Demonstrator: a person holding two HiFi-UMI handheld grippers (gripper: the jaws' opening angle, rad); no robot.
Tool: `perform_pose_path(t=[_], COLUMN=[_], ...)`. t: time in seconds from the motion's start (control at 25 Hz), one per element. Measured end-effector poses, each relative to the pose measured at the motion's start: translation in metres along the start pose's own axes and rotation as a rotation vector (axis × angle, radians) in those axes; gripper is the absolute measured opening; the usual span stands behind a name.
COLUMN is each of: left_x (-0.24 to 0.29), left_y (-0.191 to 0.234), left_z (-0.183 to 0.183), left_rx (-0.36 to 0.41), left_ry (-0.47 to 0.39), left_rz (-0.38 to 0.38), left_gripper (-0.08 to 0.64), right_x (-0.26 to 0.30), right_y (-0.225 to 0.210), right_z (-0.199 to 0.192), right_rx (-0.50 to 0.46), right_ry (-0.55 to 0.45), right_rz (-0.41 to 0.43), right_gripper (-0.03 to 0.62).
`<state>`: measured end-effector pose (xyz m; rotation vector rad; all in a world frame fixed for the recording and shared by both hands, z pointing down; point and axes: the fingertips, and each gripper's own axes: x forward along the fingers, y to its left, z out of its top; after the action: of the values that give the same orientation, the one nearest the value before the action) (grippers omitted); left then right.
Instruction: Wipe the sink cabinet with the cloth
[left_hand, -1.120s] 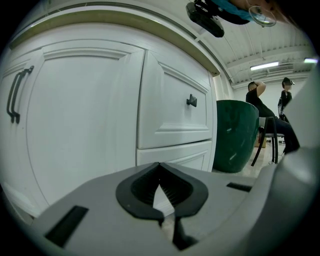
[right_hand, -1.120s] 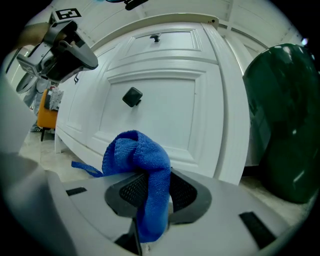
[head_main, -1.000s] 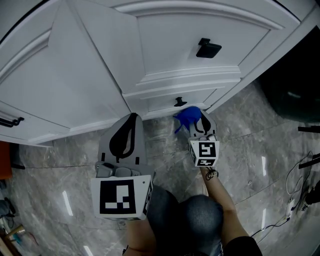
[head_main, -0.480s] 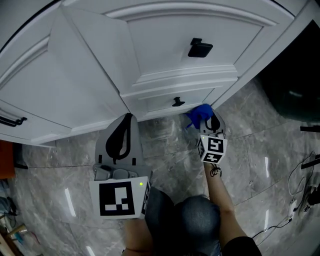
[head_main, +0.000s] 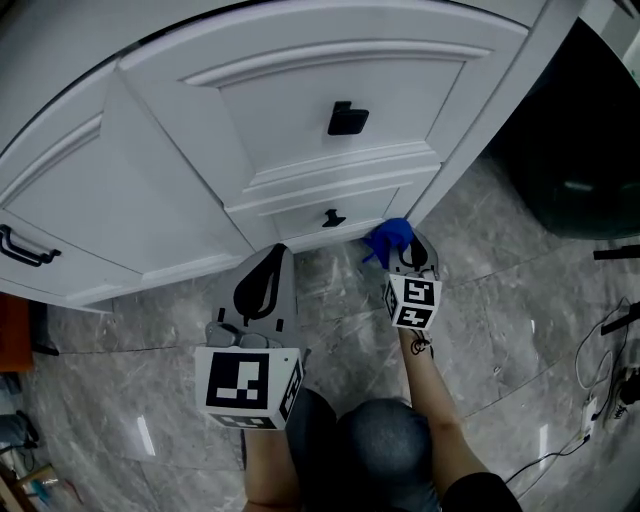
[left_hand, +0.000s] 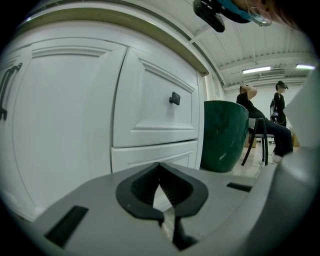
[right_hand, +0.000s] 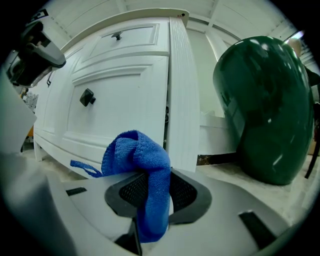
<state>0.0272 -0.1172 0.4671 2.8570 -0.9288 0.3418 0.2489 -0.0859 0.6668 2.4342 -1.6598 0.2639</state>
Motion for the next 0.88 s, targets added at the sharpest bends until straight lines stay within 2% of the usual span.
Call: perform_pose_path(t=[0.12,0.2,0.4,0.56,0.76,0.88], left_x=[-0.001,-0.001,0.004,0.003,0.003,0.004], left_y=[-0.004,-0.007,-0.014,-0.023,-0.028,-0.027], left_z=[0.002,0.002,0.002,0.005,0.010,0.011], left_rx=[0.011,0.010,0.009,0.022,0.031,0.029], left_ry=[-0.008,-0.009,-0.009,-0.015,-0.028,-0.028], left_rz=[-0.012,-0.025,-0.054,-0.074,-0.092,-0.091], left_gripper=[0.000,0.000,0.000,0.000,0.000,0.000], right_x=[-0.017,-0.036,-0.079,-0.105,-0.122,-0.126], right_y=[-0.011,-0.022,-0.062,-0.078,-0.071,-0.066], right_z=[0.026,0.060,0.188,0.294,0.394,0.436], right_rx=[0.018,0.024,-0.062,-0.086,-0.188,-0.235], right_ry=[-0.040,-0.081,-0.223,-0.354,-0.468,-0.513], right_rz=[0.011,0.034,0.055,0.066,0.048,0.029], right_gripper=[0.114,0.115,0.114,0.114,0.114,0.114])
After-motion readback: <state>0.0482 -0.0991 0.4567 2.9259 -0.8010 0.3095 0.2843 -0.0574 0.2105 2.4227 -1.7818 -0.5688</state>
